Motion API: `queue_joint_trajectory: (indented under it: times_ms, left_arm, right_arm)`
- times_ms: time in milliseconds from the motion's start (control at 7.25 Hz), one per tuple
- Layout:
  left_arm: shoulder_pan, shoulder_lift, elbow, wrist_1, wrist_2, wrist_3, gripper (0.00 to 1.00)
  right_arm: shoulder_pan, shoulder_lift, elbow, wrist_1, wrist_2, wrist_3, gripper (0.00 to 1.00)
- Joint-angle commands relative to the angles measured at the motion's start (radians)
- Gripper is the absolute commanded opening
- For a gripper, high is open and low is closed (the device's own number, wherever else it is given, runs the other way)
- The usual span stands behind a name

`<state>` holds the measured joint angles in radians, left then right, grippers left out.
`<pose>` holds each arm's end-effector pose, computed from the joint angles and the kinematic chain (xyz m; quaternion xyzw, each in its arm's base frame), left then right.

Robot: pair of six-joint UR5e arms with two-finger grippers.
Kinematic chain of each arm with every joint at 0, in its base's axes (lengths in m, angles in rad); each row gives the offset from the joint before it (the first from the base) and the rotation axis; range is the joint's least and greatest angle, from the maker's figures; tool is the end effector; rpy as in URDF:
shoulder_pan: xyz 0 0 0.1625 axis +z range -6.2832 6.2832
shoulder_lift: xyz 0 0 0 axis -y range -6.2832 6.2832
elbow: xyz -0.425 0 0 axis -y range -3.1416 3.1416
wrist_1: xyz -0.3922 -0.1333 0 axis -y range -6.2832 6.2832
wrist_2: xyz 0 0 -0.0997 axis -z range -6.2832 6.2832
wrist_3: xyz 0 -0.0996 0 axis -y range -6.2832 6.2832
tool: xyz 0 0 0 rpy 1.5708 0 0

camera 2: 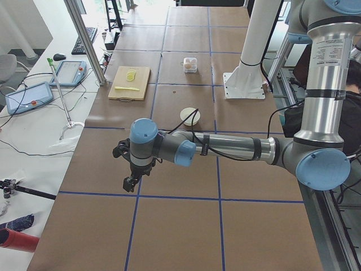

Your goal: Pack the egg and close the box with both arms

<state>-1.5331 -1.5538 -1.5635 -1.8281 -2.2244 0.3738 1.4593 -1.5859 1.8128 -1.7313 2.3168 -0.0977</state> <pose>-0.0538 -0.5025 0.6509 0.1619 0.2959 0.2287 0.9132 0.0119 -0.4844 0.5656 0.0284 -0.3644 -0.1092 0.9244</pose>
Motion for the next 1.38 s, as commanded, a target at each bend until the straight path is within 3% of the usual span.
queue_joint_trajectory:
  times_ms: [0,276,414,552,1241]
  left_arm:
    - [0.002,-0.011,0.034,-0.016,0.096,0.039,1.00]
    - [0.002,-0.014,0.023,0.077,0.053,0.001,1.00]
    - [0.002,-0.012,0.005,0.116,-0.057,-0.109,1.00]
    - [0.001,-0.005,-0.013,0.118,-0.104,-0.215,1.00]
    - [-0.004,0.004,-0.066,0.109,-0.110,-0.496,1.00]
  right_arm:
    - [0.051,0.006,-0.074,0.001,0.001,-0.005,1.00]
    - [0.079,-0.014,-0.078,0.001,0.003,-0.010,1.00]
    - [0.101,-0.017,-0.085,0.001,0.004,-0.013,1.00]
    - [0.122,-0.022,-0.093,0.001,0.015,-0.022,1.00]
    - [0.158,-0.057,-0.096,0.001,0.021,-0.031,1.00]
